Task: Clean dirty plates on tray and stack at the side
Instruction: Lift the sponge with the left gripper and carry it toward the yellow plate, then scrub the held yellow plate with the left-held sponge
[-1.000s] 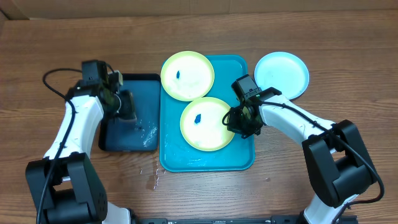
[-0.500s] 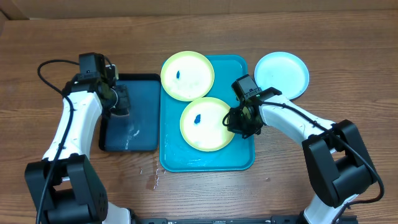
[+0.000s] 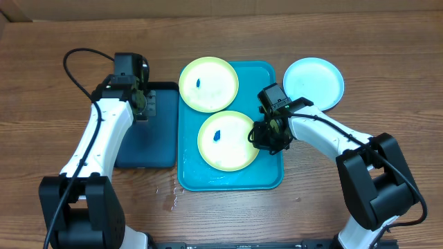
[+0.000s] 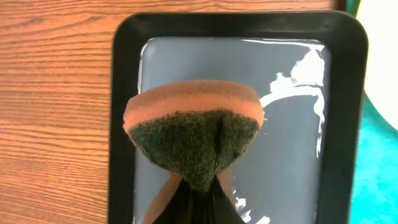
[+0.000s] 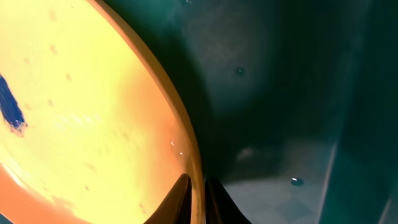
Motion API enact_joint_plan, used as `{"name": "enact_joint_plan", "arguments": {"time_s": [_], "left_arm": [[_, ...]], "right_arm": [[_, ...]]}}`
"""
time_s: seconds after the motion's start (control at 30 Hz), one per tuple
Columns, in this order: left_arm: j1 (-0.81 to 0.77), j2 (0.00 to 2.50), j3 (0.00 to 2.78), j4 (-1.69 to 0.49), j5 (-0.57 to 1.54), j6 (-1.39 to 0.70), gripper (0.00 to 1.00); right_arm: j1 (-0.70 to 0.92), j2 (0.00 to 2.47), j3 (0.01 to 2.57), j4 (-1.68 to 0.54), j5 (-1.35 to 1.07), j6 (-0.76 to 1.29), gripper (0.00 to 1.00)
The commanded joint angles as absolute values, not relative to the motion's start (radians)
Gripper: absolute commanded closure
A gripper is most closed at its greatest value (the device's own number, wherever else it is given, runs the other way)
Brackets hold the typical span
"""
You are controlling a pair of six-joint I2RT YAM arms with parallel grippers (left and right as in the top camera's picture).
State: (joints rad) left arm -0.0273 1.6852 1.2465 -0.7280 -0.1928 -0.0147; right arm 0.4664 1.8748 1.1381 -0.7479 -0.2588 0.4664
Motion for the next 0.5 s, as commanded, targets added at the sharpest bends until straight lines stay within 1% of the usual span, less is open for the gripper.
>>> {"name": "enact_joint_plan", "arguments": {"time_s": [0.0, 0.07, 0.23, 0.3, 0.47], "left_arm": [[-0.04, 1.682, 1.283, -0.748, -0.118, -0.009, 0.96], [-0.04, 1.682, 1.296, -0.779, -0.012, -0.04, 0.96], [-0.047, 1.682, 1.316, -0.838, 0.376, -0.08, 0.96], [-0.065, 1.682, 1.312, -0.847, 0.468, -0.101, 0.96], [-0.156, 1.682, 1.295, -0.855, 0.457, -0.139, 0.96]], "right_arm": [[0.472, 1.872, 1.131, -0.738, -0.269, 0.467, 0.89], [0.472, 1.872, 1.131, -0.74, -0.285, 0.467, 0.89], [0.472, 1.872, 1.131, -0.738, -0.294, 0.472, 0.89], [0.472, 1.872, 1.131, -0.737, -0.294, 0.476, 0.89], [0.474, 1.872, 1.131, -0.737, -0.294, 0.498, 0.89]]}}
